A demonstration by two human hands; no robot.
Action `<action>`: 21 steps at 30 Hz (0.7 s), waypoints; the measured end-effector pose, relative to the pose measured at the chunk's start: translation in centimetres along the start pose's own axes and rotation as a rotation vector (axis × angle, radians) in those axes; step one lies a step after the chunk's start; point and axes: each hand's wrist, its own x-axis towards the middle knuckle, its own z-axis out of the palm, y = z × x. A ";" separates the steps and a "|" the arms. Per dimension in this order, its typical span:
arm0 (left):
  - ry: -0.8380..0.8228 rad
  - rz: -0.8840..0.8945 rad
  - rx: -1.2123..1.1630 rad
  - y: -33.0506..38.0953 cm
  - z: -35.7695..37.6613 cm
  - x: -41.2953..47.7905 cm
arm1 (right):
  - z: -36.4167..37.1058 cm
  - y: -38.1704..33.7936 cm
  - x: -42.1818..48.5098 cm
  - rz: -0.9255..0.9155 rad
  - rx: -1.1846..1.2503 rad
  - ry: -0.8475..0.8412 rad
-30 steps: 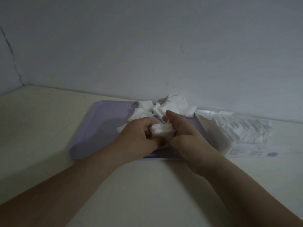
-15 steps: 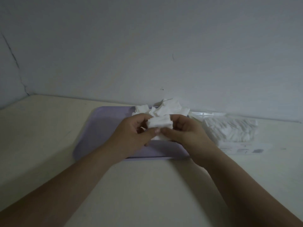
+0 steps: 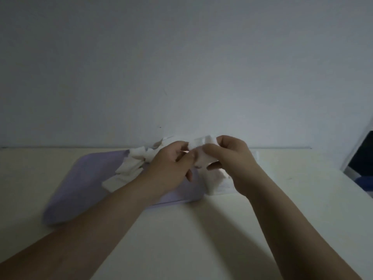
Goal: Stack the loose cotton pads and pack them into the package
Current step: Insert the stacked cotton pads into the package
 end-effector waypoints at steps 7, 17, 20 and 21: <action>-0.004 0.093 0.202 -0.8 4.9 2.0 | -6.5 2.8 0.1 -0.030 -0.532 0.333; -0.027 0.118 0.380 -2.3 6.0 2.4 | -5.5 3.9 0.5 0.020 -0.850 0.279; -0.030 0.107 0.378 -2.3 6.0 2.4 | -5.4 4.3 0.8 0.084 -0.856 0.259; -0.031 0.105 0.379 -2.3 6.0 2.4 | -5.5 4.3 0.7 0.117 -0.865 0.245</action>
